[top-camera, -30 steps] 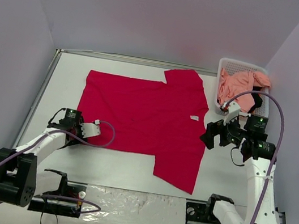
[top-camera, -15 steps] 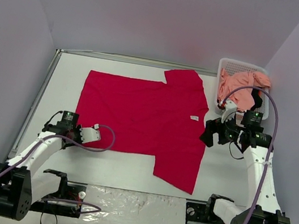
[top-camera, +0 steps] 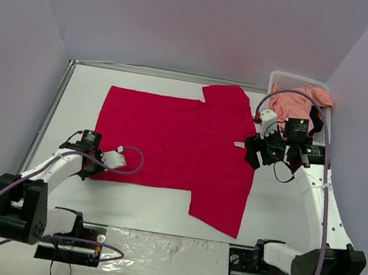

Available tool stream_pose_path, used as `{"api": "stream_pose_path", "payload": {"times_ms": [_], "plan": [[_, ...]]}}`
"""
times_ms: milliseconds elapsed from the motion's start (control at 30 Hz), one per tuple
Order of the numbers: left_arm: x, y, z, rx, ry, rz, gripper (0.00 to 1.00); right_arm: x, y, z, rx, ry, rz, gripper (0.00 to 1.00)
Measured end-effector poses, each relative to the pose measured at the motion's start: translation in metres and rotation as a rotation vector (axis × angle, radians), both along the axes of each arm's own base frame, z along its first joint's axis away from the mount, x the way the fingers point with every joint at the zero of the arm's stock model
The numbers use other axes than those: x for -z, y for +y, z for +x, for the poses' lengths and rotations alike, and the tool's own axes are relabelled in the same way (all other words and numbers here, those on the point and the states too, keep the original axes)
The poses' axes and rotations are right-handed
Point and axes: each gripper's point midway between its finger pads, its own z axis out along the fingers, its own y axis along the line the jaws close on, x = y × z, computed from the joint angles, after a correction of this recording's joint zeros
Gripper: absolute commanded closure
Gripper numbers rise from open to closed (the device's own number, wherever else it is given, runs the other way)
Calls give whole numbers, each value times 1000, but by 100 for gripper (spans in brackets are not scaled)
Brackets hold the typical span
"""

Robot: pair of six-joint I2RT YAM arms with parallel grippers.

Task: Fold and stack the t-shirts
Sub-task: Grap the side of the flattened tshirt closest away from the robot with both arms

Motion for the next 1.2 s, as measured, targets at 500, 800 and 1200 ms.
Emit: {"api": "stream_pose_path", "payload": {"times_ms": [500,800,1200], "plan": [[1,7,33,-296,60,-121,98,59,31,-49,-363,345,-391,41],[-7,2,56,-406,50,-201,98,89,53,-123,-623,547,-544,60],[-32,9,101,-537,-46,-237,98,141,55,-120,-655,644,-691,79]]}}
